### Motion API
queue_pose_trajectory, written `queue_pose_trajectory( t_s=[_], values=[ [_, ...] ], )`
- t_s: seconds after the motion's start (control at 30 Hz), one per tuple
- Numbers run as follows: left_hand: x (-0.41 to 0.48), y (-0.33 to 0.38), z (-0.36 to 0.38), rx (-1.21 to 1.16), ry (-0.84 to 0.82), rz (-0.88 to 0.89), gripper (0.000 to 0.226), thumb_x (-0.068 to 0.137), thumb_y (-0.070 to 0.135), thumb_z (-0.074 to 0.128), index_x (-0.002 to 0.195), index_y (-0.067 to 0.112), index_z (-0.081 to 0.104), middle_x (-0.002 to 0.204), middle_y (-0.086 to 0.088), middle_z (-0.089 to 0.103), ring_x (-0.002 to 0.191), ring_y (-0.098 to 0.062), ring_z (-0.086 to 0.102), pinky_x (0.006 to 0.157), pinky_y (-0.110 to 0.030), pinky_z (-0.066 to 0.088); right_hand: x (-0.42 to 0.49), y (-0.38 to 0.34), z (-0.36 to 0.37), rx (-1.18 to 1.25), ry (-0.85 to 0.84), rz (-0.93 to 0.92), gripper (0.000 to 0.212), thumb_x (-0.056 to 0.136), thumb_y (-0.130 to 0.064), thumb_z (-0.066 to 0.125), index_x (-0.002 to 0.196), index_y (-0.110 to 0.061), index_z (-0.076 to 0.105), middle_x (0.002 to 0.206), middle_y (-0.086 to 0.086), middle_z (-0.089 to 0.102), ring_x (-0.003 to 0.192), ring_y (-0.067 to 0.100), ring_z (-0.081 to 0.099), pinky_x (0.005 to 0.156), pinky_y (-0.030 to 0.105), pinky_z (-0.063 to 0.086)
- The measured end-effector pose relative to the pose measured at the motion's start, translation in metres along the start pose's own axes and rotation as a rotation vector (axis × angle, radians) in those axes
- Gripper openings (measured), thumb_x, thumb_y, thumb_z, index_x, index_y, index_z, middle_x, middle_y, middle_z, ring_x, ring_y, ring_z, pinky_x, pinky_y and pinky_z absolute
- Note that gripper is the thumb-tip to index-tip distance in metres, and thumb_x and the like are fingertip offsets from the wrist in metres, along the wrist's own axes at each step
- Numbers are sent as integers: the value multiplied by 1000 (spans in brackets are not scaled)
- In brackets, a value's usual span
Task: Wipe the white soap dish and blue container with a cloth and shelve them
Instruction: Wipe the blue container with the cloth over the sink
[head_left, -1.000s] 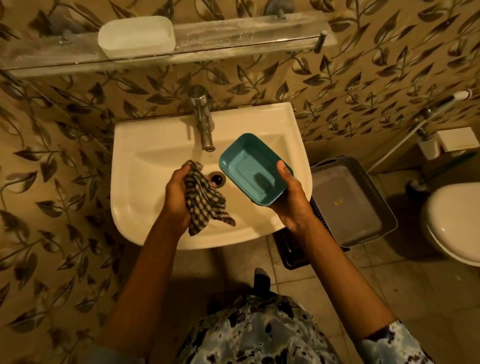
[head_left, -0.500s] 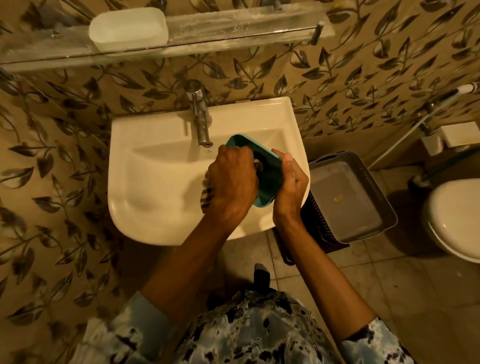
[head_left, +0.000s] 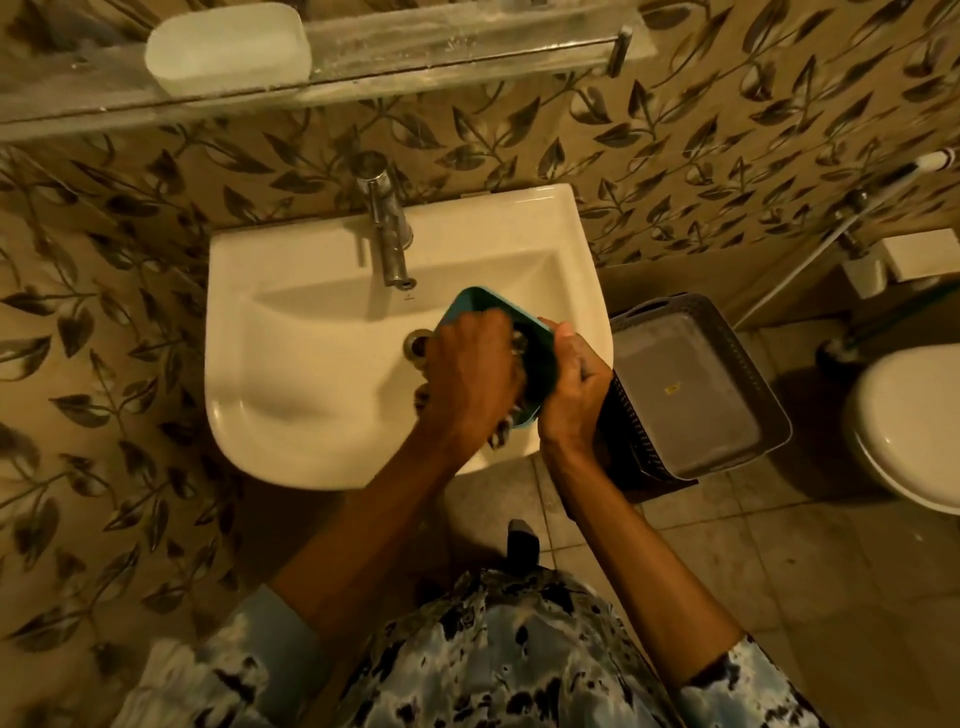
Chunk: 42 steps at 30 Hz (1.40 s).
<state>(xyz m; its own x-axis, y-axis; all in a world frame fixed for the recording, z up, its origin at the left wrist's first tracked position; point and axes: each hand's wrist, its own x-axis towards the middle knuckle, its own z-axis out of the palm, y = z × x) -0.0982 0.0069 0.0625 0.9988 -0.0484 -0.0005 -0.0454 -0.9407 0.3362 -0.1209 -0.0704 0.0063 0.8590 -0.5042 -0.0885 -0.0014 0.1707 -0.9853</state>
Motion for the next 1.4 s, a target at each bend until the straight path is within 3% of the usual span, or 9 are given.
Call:
queue_pose_trajectory(
  t_s=[0.17, 0.37, 0.5, 0.63, 0.83, 1.0, 1.13, 1.23, 1.4],
  values=[
    [-8, 12, 12, -448, -34, -40, 9, 84, 25, 67, 79, 19, 71, 75, 2, 72, 63, -9, 61, 54, -17, 41, 12, 1, -5, -72, -121, -31, 28, 92, -39, 48, 82, -27, 71, 81, -9, 70, 85, 7, 66, 83, 29, 55],
    [1, 1, 14, 52, 157, 57, 13, 81, 21, 70, 81, 8, 68, 77, -12, 69, 70, -27, 67, 57, -31, 48, 4, 6, -10, -82, -72, -40, 22, 93, -30, 52, 90, -18, 71, 88, -13, 68, 88, -5, 63, 77, 11, 50],
    [0, -10, 7, 182, -2, 35, 20, 85, 24, 66, 101, 11, 62, 101, -11, 66, 96, -27, 60, 73, -42, 55, -8, 8, -6, -69, 22, -102, 33, 86, -45, 52, 94, -19, 70, 93, -20, 66, 96, -4, 62, 81, 13, 51],
    [-15, -12, 3, 252, -161, 8, 26, 91, 24, 60, 112, 9, 58, 111, -10, 64, 102, -24, 61, 82, -32, 52, -7, 9, -5, -76, 12, -133, 39, 84, -47, 50, 91, -15, 71, 88, -11, 69, 89, 3, 65, 78, 14, 51],
    [-23, 2, 3, -102, -323, 45, 21, 81, 14, 68, 101, 16, 68, 101, -6, 70, 93, -24, 66, 72, -29, 51, -2, 12, -5, -71, 46, -140, 49, 88, -41, 48, 92, 1, 72, 92, 6, 71, 92, 19, 67, 78, 22, 53],
    [-18, 1, 11, -451, -142, -20, 6, 80, 24, 71, 84, 22, 73, 79, 3, 74, 69, -11, 67, 61, -31, 57, -9, 11, -5, -82, 46, -86, 38, 89, -41, 49, 96, -11, 72, 90, 0, 71, 93, 15, 66, 81, 22, 54],
    [-20, 3, 17, -126, -14, -22, 17, 84, 31, 65, 93, 17, 70, 88, -3, 73, 79, -19, 67, 69, -33, 54, -21, 18, -10, -71, 103, -34, 34, 89, -41, 52, 92, -14, 73, 92, -14, 69, 97, -1, 62, 81, 13, 49],
    [-10, -3, 11, 69, 23, -86, 25, 87, 29, 63, 105, 12, 63, 102, -9, 70, 94, -27, 66, 79, -34, 50, -22, 21, -18, -79, 129, -79, 46, 84, -50, 51, 99, -12, 72, 103, 5, 71, 103, 10, 63, 81, 9, 48],
    [-14, 11, 16, 17, -170, 2, 20, 87, 27, 63, 100, 12, 64, 100, -9, 69, 93, -26, 65, 77, -34, 52, -9, 23, -17, -50, 159, -86, 54, 86, -51, 50, 96, -3, 73, 102, 13, 71, 103, 25, 64, 84, 26, 55]
  ],
)
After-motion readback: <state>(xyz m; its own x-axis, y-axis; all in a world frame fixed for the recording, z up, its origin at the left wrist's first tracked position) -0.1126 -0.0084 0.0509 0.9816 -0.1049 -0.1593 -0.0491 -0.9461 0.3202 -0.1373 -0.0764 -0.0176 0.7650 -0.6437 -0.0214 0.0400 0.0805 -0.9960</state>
